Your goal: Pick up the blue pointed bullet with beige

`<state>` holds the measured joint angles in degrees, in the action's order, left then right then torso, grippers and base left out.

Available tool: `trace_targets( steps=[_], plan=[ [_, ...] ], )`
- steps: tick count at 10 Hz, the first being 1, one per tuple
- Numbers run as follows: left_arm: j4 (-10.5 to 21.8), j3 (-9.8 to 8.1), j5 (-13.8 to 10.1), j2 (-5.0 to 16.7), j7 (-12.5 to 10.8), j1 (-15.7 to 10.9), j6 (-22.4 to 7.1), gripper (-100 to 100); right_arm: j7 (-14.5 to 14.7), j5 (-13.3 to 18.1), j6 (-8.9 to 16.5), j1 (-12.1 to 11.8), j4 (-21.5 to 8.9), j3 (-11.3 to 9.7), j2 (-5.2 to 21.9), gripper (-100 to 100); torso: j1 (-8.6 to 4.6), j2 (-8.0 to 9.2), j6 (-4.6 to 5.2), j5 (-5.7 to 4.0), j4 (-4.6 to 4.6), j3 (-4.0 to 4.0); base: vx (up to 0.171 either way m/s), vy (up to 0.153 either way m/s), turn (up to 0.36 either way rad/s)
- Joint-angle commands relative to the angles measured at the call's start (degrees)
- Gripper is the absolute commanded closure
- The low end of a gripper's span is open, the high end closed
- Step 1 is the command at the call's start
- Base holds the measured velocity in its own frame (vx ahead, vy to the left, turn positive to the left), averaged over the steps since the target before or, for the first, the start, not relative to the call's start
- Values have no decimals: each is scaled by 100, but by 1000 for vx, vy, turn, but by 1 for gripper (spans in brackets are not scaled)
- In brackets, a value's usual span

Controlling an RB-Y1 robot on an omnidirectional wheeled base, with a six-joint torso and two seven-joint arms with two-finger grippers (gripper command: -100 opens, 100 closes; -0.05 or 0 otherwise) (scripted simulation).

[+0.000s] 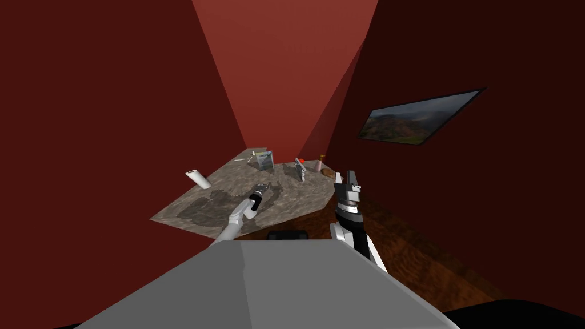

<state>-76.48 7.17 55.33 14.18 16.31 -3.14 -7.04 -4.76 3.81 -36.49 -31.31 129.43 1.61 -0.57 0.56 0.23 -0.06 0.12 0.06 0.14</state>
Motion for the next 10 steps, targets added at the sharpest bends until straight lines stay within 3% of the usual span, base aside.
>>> trace_targets(
  steps=[1,2,3,4,6,7,9,10],
  plan=[
    [34,27,162,-93,-19,-65,-98,-100,0,0,0,0,0,0,0,0,0,0,0,0,0,0,-30,75,-2],
    [145,72,409,-364,-162,-285,-333,-100,0,0,0,-1,0,0,-1,0,-23,-14,-1,-4,-3,-8,-44,99,-156],
    [145,72,536,-409,-162,-285,-405,-100,0,0,0,0,0,-1,0,0,-20,-14,4,-5,-3,-8,-65,103,-107],
    [257,116,710,-629,-306,-504,-641,-100,0,0,0,0,0,0,-1,0,-20,-9,0,-4,-2,-6,-109,149,-130],
    [257,116,900,-724,-306,-504,-712,-100,0,0,0,0,0,0,0,0,-9,4,-1,-1,1,2,-68,92,-57],
    [368,160,1090,-977,-449,-724,-1003,-100,0,0,0,-1,0,-1,-1,0,-29,-11,-2,-6,-2,-6,-88,109,-131],
    [368,160,1311,-1040,-449,-724,-1018,-100,0,0,0,0,0,0,0,0,-15,-4,-1,-3,-1,-2,-53,84,-62],
    [365,163,1204,-1006,-438,-721,-1007,-100,0,0,0,-1,0,-1,-1,0,-31,-18,-2,-6,-4,-10,-6,14,1]
  ],
)
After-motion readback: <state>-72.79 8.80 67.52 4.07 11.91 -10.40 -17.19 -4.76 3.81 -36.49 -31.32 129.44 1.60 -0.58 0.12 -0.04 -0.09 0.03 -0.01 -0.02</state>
